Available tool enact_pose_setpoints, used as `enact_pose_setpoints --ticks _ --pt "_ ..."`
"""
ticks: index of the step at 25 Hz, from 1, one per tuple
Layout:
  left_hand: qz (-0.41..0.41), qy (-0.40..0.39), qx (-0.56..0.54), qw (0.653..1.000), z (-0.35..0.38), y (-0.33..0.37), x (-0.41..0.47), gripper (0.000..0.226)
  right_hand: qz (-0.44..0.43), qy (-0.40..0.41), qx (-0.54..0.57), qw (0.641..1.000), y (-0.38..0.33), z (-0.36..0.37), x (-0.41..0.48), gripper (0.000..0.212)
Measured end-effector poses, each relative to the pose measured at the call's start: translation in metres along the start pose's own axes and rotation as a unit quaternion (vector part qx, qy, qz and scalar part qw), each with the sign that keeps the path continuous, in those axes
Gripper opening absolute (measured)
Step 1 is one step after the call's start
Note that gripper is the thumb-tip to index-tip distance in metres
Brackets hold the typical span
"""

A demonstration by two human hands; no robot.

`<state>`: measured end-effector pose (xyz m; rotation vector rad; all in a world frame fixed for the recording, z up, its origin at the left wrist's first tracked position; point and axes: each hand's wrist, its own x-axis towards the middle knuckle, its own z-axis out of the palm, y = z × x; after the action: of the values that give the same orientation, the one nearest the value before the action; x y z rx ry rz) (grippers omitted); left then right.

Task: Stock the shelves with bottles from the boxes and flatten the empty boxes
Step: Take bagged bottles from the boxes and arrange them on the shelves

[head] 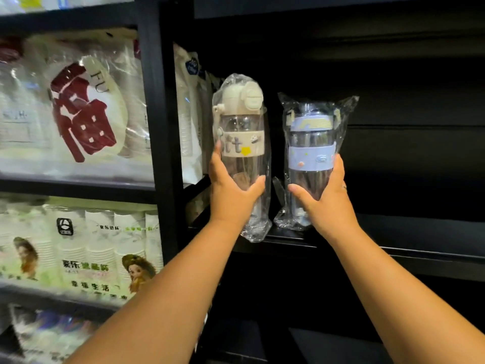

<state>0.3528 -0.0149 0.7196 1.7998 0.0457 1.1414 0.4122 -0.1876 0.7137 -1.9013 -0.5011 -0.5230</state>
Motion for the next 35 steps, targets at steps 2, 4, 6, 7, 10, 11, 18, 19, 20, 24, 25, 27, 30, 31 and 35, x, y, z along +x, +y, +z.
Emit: enact_pose_setpoints --ticks 2,4,6,7,10,11,18,19,20,24,25,27,30,31,35 --pt "-0.022 -0.047 0.028 0.998 -0.005 -0.001 -0.003 0.114 -0.001 0.001 -0.002 1.0 0.0 0.0 0.0 0.111" --pt "-0.05 -0.104 0.128 0.985 -0.011 -0.006 -0.012 0.126 0.012 -0.003 -0.032 0.999 0.002 0.0 0.0 0.111" --pt "-0.077 -0.14 0.219 0.962 -0.017 -0.011 -0.017 0.129 0.027 -0.018 -0.052 0.998 0.002 0.0 0.001 0.108" --pt "-0.083 -0.147 0.235 0.957 -0.017 -0.013 -0.016 0.128 0.027 -0.025 -0.056 0.998 0.003 0.0 0.002 0.107" --pt "-0.097 -0.149 0.248 0.952 -0.013 -0.012 -0.01 0.124 0.018 -0.039 -0.067 0.997 0.003 0.0 0.002 0.106" --pt "-0.105 -0.149 0.254 0.95 -0.011 -0.011 -0.007 0.123 0.011 -0.041 -0.075 0.996 0.004 0.001 0.002 0.106" --pt "-0.132 -0.166 0.283 0.935 -0.003 -0.016 0.01 0.121 0.008 -0.048 -0.063 0.997 0.001 0.002 0.003 0.084" --pt "-0.132 -0.165 0.286 0.935 -0.003 -0.017 0.012 0.121 0.024 -0.047 -0.062 0.997 -0.001 0.004 0.004 0.086" --pt "-0.133 -0.163 0.288 0.934 -0.003 -0.018 0.012 0.121 0.04 -0.045 -0.06 0.996 -0.003 0.007 0.005 0.089" --pt "-0.139 -0.159 0.279 0.937 -0.001 -0.018 0.013 0.12 0.074 -0.029 -0.102 0.992 -0.008 0.026 0.006 0.089" --pt "-0.14 -0.155 0.278 0.938 -0.001 -0.019 0.013 0.12 0.081 -0.029 -0.116 0.99 -0.01 0.029 0.007 0.092" --pt "-0.137 -0.147 0.277 0.94 -0.001 -0.021 0.013 0.118 0.096 -0.032 -0.139 0.985 -0.011 0.032 0.006 0.094" --pt "-0.137 -0.15 0.286 0.936 0.0 -0.022 0.012 0.117 0.112 -0.044 -0.156 0.98 -0.011 0.033 0.004 0.094" --pt "-0.141 -0.148 0.289 0.935 0.0 -0.021 0.011 0.115 0.118 -0.049 -0.169 0.977 -0.013 0.033 0.003 0.096" --pt "-0.115 -0.114 0.306 0.938 -0.01 -0.015 -0.003 0.091 0.067 -0.035 -0.317 0.945 -0.015 0.023 -0.024 0.096"
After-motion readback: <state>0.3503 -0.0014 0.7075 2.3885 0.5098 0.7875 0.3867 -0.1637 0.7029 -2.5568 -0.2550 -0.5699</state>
